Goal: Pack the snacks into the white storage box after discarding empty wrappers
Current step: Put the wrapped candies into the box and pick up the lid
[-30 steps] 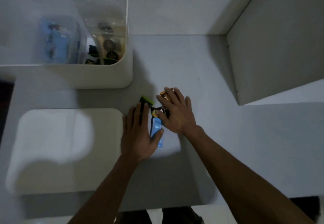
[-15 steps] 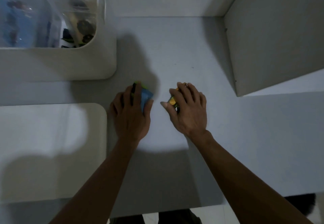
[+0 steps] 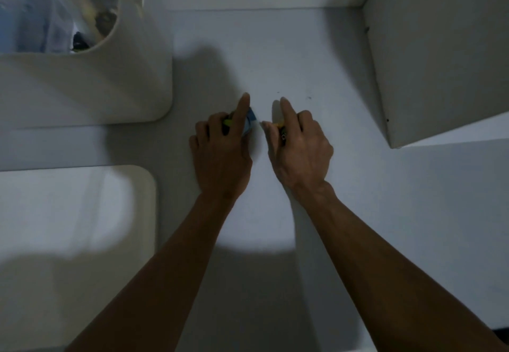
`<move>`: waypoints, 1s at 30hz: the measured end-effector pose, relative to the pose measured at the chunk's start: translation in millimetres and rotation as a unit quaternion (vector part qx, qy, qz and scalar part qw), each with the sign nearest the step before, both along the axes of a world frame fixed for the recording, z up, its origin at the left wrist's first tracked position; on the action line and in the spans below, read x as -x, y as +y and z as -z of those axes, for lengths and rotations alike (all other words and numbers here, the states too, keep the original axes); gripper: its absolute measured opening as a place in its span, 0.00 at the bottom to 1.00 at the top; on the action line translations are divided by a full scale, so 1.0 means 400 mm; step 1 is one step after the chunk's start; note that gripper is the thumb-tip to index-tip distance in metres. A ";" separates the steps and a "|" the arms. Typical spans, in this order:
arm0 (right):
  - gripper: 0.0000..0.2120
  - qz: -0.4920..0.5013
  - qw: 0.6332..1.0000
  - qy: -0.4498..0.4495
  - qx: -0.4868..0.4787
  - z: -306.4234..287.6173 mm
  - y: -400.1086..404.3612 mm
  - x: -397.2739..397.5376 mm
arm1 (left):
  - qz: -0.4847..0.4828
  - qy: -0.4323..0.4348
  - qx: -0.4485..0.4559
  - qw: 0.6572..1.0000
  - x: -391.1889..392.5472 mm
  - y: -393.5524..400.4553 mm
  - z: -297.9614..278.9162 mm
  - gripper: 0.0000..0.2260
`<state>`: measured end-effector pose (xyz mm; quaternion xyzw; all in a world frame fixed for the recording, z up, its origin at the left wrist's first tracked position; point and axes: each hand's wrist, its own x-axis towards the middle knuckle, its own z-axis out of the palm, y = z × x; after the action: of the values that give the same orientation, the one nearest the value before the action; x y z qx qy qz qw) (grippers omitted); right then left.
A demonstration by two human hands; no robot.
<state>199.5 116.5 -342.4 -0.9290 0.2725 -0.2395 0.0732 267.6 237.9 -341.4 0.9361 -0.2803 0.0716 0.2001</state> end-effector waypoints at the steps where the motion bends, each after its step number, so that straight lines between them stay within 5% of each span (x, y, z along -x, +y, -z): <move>1: 0.23 0.000 1.000 0.001 -0.011 -0.006 0.002 0.001 | -0.004 0.014 0.020 1.000 0.003 0.003 -0.005 0.25; 12: 0.23 0.043 0.981 0.031 -0.186 -0.153 0.093 0.065 | -0.090 0.181 0.179 0.963 0.091 0.078 -0.160 0.26; 23: 0.25 0.009 0.952 -0.156 -0.262 -0.621 0.221 -0.256 | -0.108 0.019 0.334 0.936 -0.155 0.199 -0.589 0.24; 26: 0.25 -0.037 0.955 -0.125 -0.266 -0.672 0.282 -0.353 | -0.105 0.003 0.325 0.940 -0.271 0.267 -0.612 0.24; 30: 0.24 -0.069 0.962 -0.059 -0.258 -0.648 0.339 -0.443 | -0.097 0.090 0.307 0.942 -0.376 0.310 -0.577 0.26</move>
<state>376.6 252.2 -83.4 -0.8794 0.2555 -0.2102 0.3425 418.1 362.1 -110.5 0.8542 -0.1334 0.0888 0.4947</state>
